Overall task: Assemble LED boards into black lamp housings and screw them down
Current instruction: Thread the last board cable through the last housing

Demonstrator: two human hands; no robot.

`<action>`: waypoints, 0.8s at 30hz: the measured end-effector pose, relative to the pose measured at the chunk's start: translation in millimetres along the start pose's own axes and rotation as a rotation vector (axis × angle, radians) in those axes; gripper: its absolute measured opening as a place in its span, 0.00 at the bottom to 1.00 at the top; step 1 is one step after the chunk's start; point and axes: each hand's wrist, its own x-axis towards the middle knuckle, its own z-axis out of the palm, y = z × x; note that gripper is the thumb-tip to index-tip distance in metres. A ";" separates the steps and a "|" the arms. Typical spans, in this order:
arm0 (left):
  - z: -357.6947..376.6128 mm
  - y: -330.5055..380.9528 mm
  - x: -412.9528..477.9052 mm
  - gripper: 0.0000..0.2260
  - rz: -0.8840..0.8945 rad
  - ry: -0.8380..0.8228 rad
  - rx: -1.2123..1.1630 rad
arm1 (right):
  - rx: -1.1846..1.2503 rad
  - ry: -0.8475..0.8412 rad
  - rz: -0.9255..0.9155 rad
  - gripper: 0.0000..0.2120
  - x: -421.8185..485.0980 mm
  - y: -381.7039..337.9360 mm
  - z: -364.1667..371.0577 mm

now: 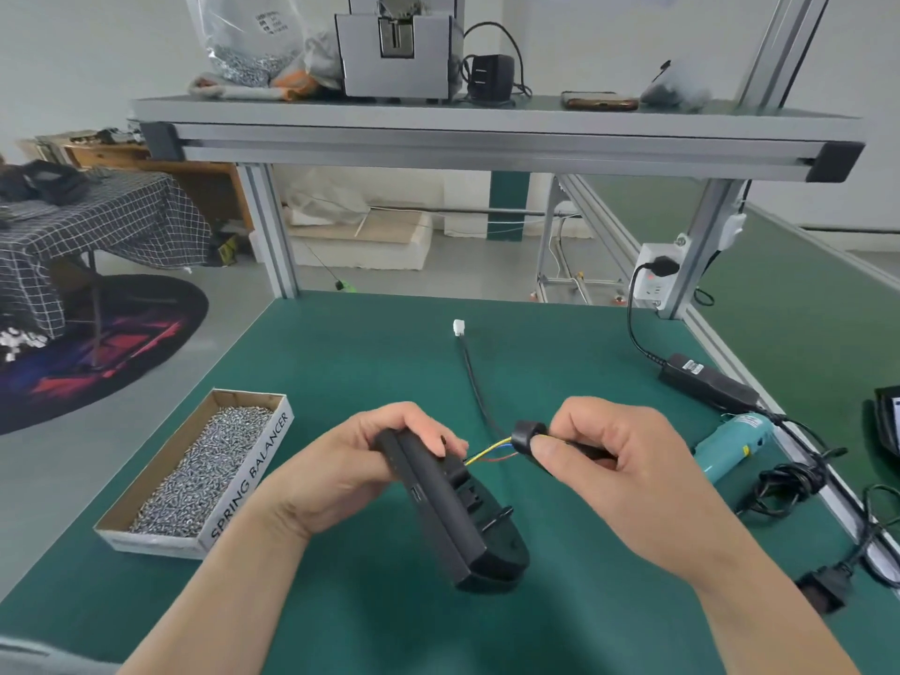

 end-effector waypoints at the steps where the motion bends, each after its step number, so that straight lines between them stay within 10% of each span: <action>1: 0.2 1.4 1.5 0.21 -0.013 0.070 0.009 | -0.021 0.007 0.015 0.17 1.9 1.9 2.2; 6: 14.2 33.4 -1.2 0.26 0.086 0.446 0.362 | -0.120 0.011 0.095 0.16 8.8 7.3 10.7; 11: 66.5 51.0 -1.8 0.33 0.142 -0.092 1.151 | -0.156 -0.097 0.060 0.09 15.4 -7.9 23.7; 14: 75.4 41.8 6.7 0.25 0.069 -0.033 1.431 | -0.109 -0.140 0.024 0.09 13.7 -14.1 26.5; 24: 53.6 25.7 -4.8 0.15 -0.179 0.132 1.520 | -0.321 0.183 -0.184 0.11 -6.5 -17.4 31.6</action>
